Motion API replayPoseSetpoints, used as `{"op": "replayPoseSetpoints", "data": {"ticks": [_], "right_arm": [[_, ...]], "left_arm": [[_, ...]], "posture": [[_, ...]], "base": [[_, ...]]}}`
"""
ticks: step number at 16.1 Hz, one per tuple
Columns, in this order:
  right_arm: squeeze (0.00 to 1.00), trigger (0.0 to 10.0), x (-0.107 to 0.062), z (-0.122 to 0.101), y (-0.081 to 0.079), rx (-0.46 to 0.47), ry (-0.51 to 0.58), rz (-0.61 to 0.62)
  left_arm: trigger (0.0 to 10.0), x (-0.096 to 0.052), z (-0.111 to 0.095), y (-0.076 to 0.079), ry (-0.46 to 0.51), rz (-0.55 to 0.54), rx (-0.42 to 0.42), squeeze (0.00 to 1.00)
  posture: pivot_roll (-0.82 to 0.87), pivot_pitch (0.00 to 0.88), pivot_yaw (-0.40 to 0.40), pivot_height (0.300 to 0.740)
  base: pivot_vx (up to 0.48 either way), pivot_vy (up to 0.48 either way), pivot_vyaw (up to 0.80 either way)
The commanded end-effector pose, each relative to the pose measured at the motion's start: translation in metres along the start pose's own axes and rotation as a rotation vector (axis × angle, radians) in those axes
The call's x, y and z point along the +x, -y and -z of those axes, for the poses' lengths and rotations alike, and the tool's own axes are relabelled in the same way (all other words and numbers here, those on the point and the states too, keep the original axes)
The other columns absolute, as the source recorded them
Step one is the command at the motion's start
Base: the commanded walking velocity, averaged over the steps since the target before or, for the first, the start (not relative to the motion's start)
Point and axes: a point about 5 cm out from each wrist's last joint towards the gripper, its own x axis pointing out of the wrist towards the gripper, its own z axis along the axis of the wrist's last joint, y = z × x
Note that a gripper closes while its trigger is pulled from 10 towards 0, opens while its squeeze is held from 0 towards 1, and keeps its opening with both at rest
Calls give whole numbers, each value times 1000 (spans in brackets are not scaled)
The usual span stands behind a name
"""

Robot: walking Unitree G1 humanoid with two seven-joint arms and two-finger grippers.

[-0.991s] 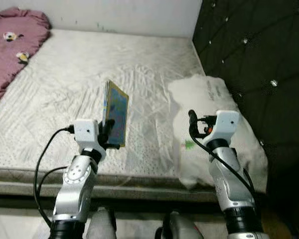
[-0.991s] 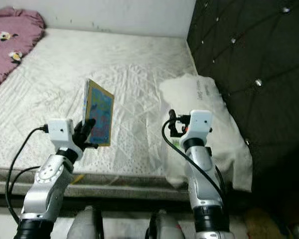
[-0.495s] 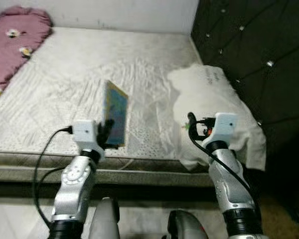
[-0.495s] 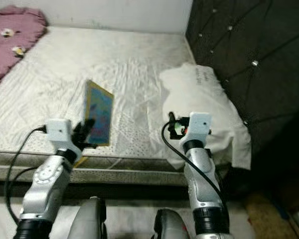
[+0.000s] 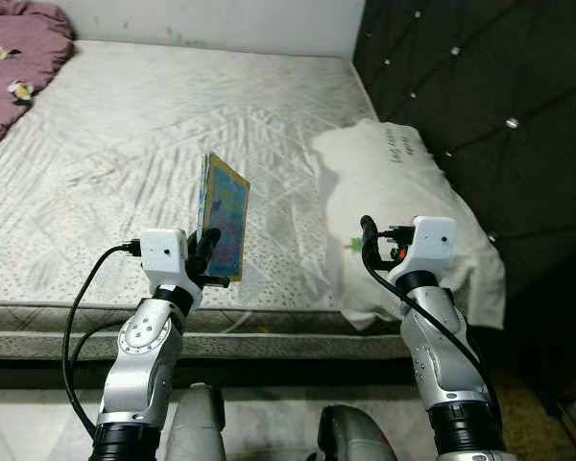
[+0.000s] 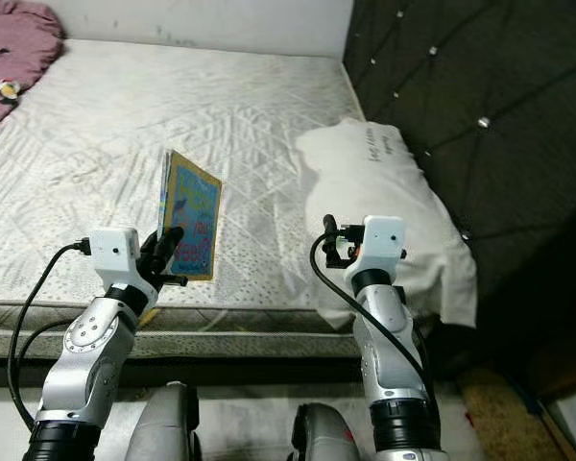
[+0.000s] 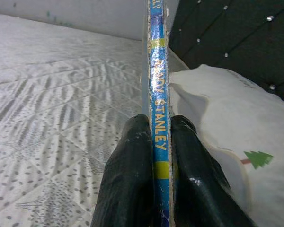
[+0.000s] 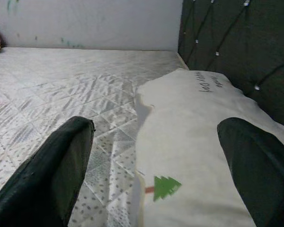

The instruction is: Clean up the room

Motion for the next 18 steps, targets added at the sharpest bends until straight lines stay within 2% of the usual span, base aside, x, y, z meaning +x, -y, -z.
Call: {"op": "replayPoseSetpoints", "data": {"ticks": [1, 7, 14, 18], "right_arm": [[0, 10000, 1, -6, 3, -7, 18, 3], [0, 10000, 1, -6, 3, -7, 16, 2], [0, 10000, 2, -9, 1, -17, 26, -9], [0, 10000, 2, -9, 2, -21, 25, -14]], "left_arm": [[10000, 3, -12, 4, 59, 23, -3, 0], [10000, 5, -12, 6, 61, 28, -13, 0], [10000, 5, -12, 7, 61, 32, -18, 0], [10000, 7, -10, 8, 52, 14, -29, 0]], "posture": [[-55, 46, -56, 664], [-57, 47, -58, 664], [-56, 45, -61, 664], [-57, 41, -62, 664]], "base": [[311, 0, 0], [330, 0, 0], [462, 0, 0], [159, 0, 0]]}}
